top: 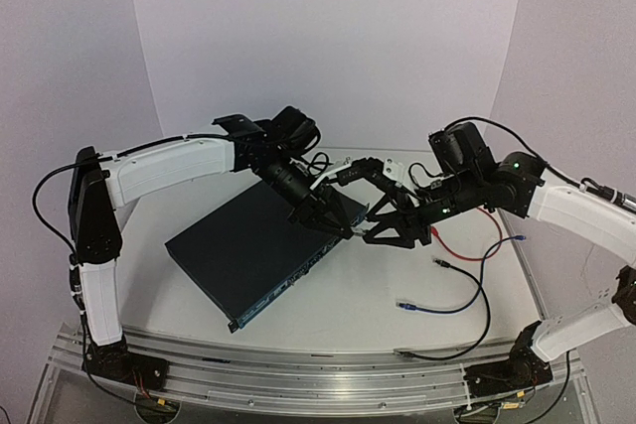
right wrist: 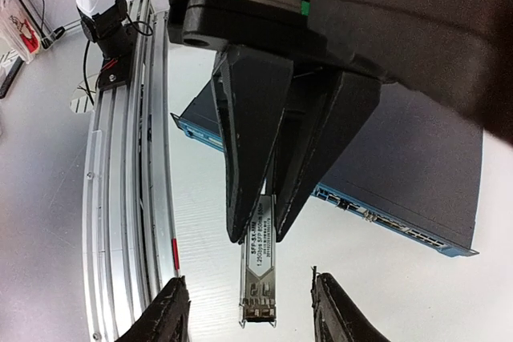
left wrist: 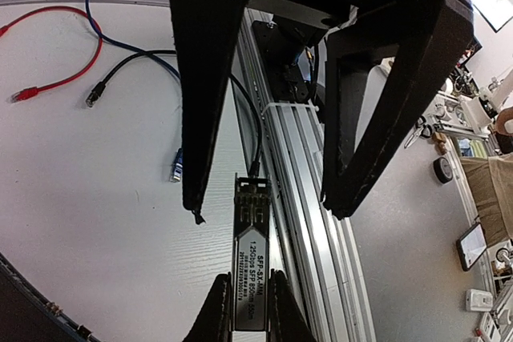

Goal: Insert the plug into the switch port

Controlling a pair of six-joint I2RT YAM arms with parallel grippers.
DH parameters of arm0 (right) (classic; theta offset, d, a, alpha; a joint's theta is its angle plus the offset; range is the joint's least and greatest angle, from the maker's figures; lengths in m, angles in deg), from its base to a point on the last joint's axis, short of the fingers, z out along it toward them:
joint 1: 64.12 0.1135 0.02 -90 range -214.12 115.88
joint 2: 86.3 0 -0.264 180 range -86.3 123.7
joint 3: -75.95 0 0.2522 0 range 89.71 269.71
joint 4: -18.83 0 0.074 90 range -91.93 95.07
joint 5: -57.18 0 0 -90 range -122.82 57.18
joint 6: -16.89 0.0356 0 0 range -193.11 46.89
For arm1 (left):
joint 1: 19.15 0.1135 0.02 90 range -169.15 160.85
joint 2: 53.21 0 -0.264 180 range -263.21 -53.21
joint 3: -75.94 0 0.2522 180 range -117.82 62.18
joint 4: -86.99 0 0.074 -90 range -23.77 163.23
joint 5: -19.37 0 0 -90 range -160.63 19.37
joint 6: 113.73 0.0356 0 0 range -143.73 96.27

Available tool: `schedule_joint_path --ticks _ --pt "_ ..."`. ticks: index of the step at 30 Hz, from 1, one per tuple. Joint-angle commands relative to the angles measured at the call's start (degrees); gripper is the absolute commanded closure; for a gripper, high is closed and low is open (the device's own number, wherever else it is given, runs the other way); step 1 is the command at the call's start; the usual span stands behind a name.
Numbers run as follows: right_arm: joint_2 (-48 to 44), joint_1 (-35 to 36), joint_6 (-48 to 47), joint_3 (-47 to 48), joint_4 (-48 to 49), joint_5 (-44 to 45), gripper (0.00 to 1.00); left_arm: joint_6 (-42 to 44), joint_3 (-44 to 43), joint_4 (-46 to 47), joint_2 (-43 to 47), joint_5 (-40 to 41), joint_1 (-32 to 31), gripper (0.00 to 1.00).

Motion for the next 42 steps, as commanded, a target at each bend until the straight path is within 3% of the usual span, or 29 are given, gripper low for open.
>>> schedule_joint_path --ticks 1,13,17,22,26,30,34,35,38,39,40,41,42 --pt "-0.7 0.3 -1.3 -0.3 -0.7 -0.6 0.5 -2.6 -3.1 1.4 0.1 -1.5 -0.2 1.0" --pt "1.7 0.5 -0.2 0.9 -0.7 0.6 0.53 -2.3 -1.5 3.0 1.4 -2.7 -0.1 1.0" --pt "1.6 0.5 0.0 0.9 -0.6 0.3 0.62 -2.4 -1.5 3.3 1.3 -2.3 -0.2 1.0" --pt "1.0 0.5 0.0 0.8 -0.6 -0.1 0.64 -2.7 -2.1 2.8 0.7 -1.6 -0.2 1.0" --pt "0.9 0.5 0.4 0.9 -0.6 -0.5 0.77 -2.8 -2.3 2.3 0.4 -1.3 -0.2 1.0" --pt "0.8 0.6 0.9 1.0 -0.6 -0.2 0.82 -2.7 -2.2 2.1 0.5 -0.5 -0.2 1.0" --pt "0.7 0.6 1.3 0.9 -0.6 -0.3 0.97 -2.8 -2.1 1.9 0.3 0.4 -0.2 0.99" --pt "0.8 0.6 1.4 0.9 -0.5 -0.2 1.0 -2.8 -2.2 2.0 0.3 0.5 -0.2 0.95" --pt "1.1 0.6 1.4 0.7 -0.5 0.9 1.0 -3.0 -1.8 2.7 0.6 0.4 -0.2 0.68" --pt "1.2 0.6 1.4 0.6 -0.5 1.9 1.0 -3.1 -1.2 3.3 1.0 0.6 -0.2 0.56" --pt "1.3 0.6 1.6 0.4 -0.5 3.0 1.0 -3.7 -0.5 4.5 1.4 1.1 -0.2 0.19" --pt "1.4 0.6 2.0 0.1 -0.3 4.9 1.0 -4.5 0.6 5.9 2.2 1.8 -0.2 0.07" --pt "1.4 0.6 2.4 -0.3 -0.2 6.5 1.0 -5.4 1.7 7.5 3.0 2.9 -0.2 0.01"
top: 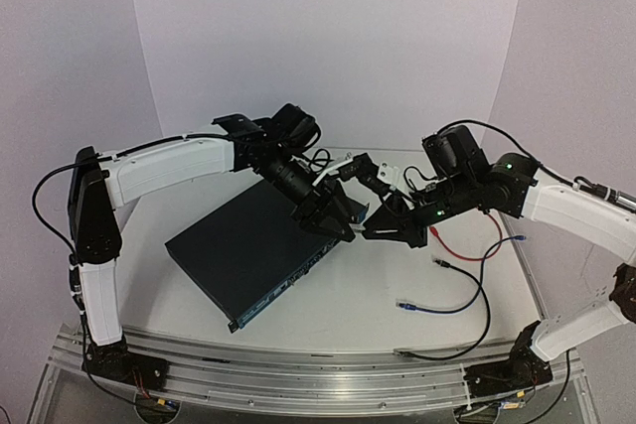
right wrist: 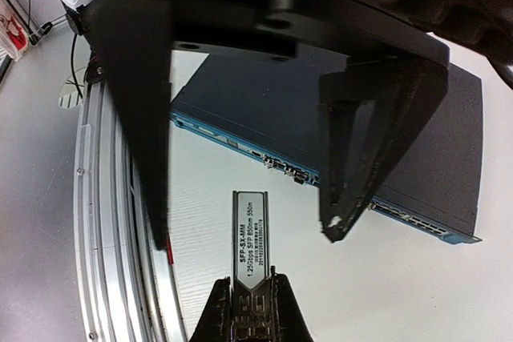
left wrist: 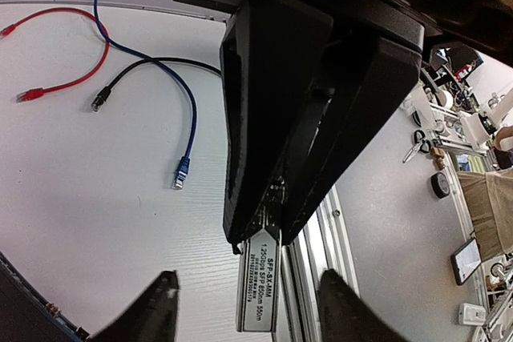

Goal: Insert the plug into the switch port

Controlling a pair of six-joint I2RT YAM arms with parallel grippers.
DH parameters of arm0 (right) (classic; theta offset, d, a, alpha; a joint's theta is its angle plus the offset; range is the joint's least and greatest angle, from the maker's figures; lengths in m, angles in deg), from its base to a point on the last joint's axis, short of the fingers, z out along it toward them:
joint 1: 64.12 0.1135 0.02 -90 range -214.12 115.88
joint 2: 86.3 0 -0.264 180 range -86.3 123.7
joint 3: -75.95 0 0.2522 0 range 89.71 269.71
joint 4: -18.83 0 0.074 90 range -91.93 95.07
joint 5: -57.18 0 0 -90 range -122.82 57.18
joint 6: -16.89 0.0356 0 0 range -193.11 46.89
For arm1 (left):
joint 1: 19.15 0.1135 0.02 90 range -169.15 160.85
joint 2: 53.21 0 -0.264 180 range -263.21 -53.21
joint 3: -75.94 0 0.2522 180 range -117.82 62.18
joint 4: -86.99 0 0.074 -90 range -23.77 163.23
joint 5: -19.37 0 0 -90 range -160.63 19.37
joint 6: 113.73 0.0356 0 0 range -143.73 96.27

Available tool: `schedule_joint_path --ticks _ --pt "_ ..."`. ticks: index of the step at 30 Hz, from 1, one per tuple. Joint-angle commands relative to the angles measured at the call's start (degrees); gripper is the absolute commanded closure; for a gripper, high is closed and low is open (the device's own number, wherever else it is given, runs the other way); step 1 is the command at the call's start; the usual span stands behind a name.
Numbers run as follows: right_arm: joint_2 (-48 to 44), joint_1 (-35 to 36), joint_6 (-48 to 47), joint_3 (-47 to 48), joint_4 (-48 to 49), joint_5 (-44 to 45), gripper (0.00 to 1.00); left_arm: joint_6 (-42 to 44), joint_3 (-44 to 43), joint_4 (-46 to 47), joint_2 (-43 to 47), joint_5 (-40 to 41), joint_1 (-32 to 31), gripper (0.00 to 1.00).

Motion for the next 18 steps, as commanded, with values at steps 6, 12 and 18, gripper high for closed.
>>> schedule_joint_path --ticks 6,12,18 --pt "-0.7 0.2 6.3 -7.3 4.9 15.9 1.0 -8.8 11.5 16.2 9.5 11.9 1.5 0.0" --pt "0.5 0.2 11.0 -16.8 17.2 22.6 1.0 -25.4 23.5 33.5 17.6 18.3 11.5 0.0" --pt "5.7 -0.1 12.2 -19.1 24.9 22.7 1.0 -42.5 23.4 33.9 14.4 26.4 23.2 0.0"
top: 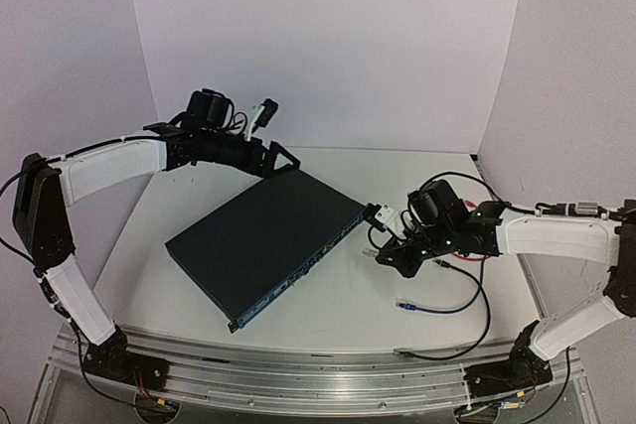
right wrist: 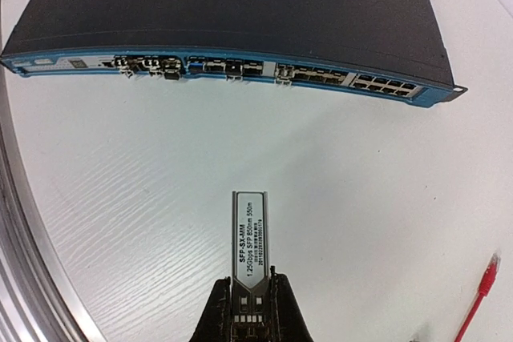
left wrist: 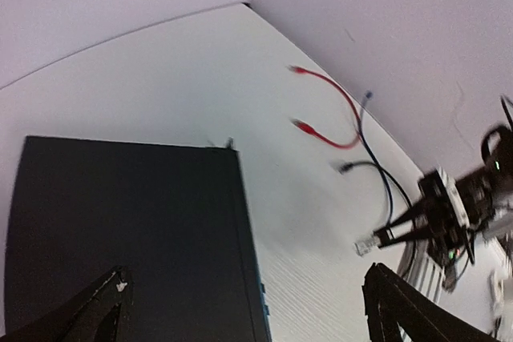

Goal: Insert the plug into the switch port

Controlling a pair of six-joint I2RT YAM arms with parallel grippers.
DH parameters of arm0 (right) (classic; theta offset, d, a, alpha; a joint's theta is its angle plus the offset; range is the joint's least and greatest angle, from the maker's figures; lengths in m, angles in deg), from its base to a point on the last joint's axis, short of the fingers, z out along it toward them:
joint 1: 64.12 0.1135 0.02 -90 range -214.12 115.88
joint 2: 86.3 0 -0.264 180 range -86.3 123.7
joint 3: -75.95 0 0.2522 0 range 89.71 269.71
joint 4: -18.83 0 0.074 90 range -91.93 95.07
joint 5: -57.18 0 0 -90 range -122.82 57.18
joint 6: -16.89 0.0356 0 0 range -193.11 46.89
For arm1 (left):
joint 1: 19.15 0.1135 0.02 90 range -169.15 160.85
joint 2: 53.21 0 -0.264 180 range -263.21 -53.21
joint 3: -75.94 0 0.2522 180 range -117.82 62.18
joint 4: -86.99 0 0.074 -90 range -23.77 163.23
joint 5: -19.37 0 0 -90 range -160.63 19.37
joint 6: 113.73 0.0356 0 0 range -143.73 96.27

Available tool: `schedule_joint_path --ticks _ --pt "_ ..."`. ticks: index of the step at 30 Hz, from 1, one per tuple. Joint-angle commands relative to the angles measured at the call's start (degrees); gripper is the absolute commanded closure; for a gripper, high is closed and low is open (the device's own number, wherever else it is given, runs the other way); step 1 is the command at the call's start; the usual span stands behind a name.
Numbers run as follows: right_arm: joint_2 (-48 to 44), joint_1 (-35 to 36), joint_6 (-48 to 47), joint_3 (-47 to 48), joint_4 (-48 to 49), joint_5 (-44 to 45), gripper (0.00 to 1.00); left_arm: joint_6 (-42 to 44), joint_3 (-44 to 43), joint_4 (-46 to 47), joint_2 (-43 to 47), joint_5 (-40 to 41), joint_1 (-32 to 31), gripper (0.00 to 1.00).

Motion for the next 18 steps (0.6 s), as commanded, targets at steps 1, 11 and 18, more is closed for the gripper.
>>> schedule_joint_path --ticks 1,11,18 --pt "4.0 -0.3 2.7 -0.1 10.5 2.0 1.0 -15.0 -1.8 3.4 -2.9 5.0 7.6 0.0" --pt "13.6 -2.6 3.7 1.3 18.8 -0.5 1.0 -7.0 -14.6 -5.6 -17.5 5.6 14.7 0.0" --pt "19.1 -4.7 1.2 2.7 20.1 -2.6 1.0 -4.0 -20.3 -7.2 -25.4 8.0 16.1 0.0"
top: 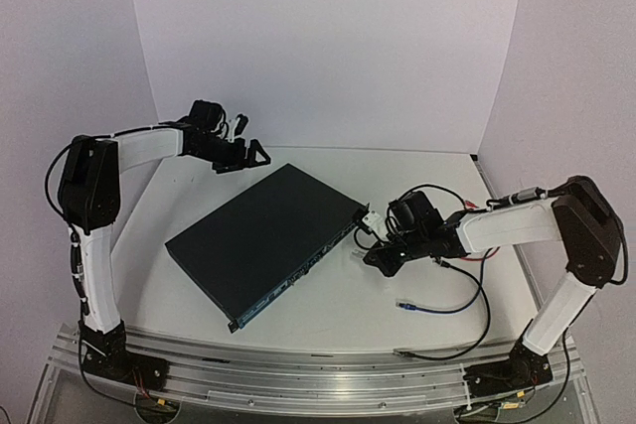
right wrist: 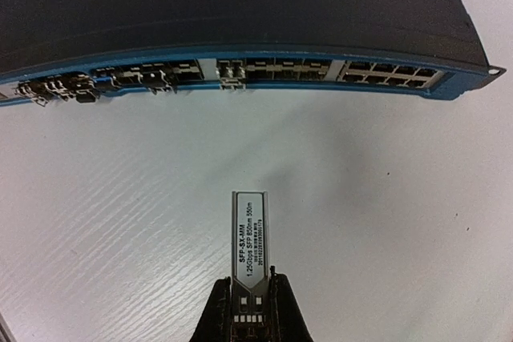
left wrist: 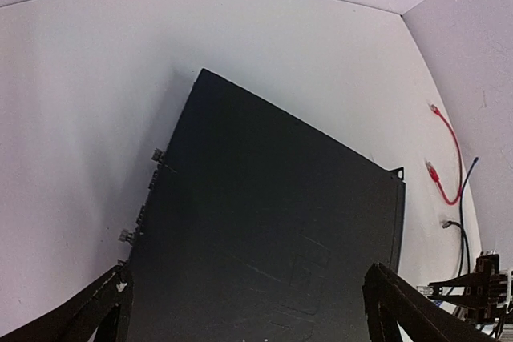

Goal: Insert the plug into the switch port

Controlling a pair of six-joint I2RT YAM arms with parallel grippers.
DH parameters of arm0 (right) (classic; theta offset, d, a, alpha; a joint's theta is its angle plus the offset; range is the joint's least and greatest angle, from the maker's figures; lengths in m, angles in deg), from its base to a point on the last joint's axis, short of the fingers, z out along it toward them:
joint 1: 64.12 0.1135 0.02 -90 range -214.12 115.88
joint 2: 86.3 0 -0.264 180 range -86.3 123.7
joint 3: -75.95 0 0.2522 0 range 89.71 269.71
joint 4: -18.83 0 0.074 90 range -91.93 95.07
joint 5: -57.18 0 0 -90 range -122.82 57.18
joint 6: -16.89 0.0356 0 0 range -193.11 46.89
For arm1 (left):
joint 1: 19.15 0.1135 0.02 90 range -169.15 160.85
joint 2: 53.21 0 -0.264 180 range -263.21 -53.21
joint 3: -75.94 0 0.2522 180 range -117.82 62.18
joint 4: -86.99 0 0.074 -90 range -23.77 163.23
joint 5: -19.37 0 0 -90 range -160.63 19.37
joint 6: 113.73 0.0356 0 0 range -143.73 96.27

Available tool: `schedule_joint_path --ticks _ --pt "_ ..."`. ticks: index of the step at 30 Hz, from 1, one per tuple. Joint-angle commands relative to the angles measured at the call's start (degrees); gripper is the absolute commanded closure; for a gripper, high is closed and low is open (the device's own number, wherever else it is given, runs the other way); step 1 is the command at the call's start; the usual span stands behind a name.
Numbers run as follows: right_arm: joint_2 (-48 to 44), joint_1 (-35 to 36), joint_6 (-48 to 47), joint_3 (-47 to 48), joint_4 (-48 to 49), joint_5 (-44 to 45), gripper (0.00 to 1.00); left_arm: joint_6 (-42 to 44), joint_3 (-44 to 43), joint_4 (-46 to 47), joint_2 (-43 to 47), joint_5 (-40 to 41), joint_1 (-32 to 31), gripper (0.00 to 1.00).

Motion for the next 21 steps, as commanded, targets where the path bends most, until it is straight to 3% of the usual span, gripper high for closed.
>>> schedule_joint_path --ticks 1,12,21 --pt "2.5 -1.0 -2.0 2.9 3.3 -2.1 1.0 3.8 -6.1 -2.5 -4.4 3.4 0.7 0.0" --pt "5.5 -1.5 -3.5 3.7 8.3 3.5 1.0 9.8 -12.6 -5.2 -12.9 -0.8 0.8 0.0" --pt "9.6 -1.6 -3.9 7.0 10.4 1.5 1.0 11.5 -17.4 -7.7 -18.2 -0.9 0.8 0.01"
